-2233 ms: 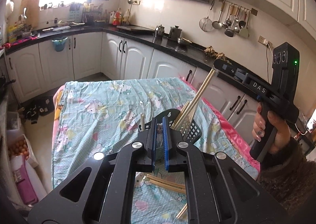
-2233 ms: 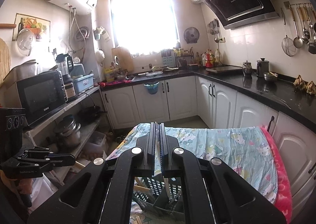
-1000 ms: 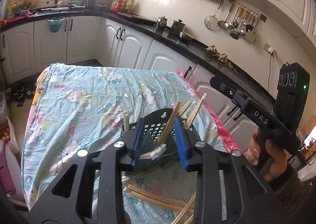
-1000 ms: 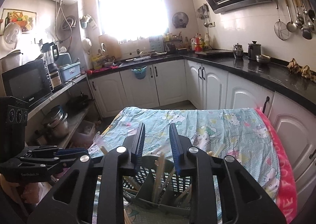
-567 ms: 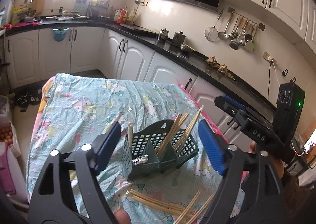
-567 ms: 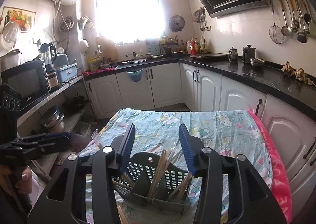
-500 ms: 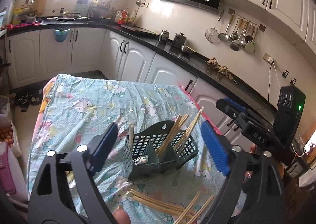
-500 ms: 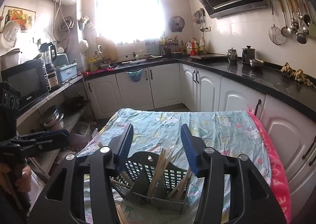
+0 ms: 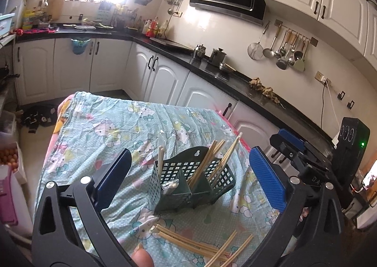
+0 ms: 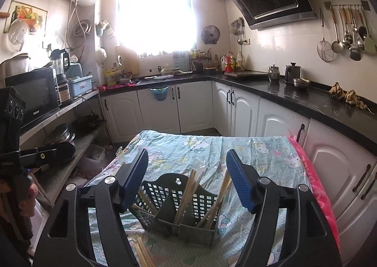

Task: Organize utensils
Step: 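Withdraw both open grippers from the caddy toward the chopstick pile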

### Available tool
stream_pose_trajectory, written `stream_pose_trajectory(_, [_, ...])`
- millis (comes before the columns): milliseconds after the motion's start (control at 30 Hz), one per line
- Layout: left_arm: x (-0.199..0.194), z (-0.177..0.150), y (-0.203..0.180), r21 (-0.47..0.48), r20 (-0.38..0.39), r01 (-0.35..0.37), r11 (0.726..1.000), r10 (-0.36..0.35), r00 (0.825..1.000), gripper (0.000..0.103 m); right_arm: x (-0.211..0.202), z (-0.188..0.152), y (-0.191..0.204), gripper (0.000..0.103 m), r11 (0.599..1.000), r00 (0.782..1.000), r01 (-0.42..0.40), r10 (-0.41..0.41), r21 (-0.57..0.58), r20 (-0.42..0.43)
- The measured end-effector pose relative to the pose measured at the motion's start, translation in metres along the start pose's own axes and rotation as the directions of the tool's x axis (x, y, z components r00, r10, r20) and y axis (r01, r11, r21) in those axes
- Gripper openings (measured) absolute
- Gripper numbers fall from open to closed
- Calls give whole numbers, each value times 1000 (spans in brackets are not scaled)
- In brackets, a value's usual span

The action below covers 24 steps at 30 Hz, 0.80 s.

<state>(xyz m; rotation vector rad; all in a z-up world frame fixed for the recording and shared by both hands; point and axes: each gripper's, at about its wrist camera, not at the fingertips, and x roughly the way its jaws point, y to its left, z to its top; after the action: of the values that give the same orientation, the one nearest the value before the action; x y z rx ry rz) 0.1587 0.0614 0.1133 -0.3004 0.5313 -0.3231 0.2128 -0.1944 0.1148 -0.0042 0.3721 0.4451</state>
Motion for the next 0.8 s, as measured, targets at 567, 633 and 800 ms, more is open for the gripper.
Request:
stream_pose_trajectory(567, [-13, -19, 4, -6, 17, -21, 1000, 21, 1000, 92, -17, -22, 15, 74, 1000, 1000, 6, -7, -30, -10])
stream_pose_trajectory(633, [-14, -22, 5, -9, 15, -20, 1000, 20, 1000, 92, -18, -26, 18, 74, 1000, 1000, 2, -3, -31, -17])
stream_pose_trajectory(800, [-14, -29, 8, -24, 3, -25, 999, 25, 1000, 92, -19, -35, 24, 75, 999, 999, 0, -2, -41, -37])
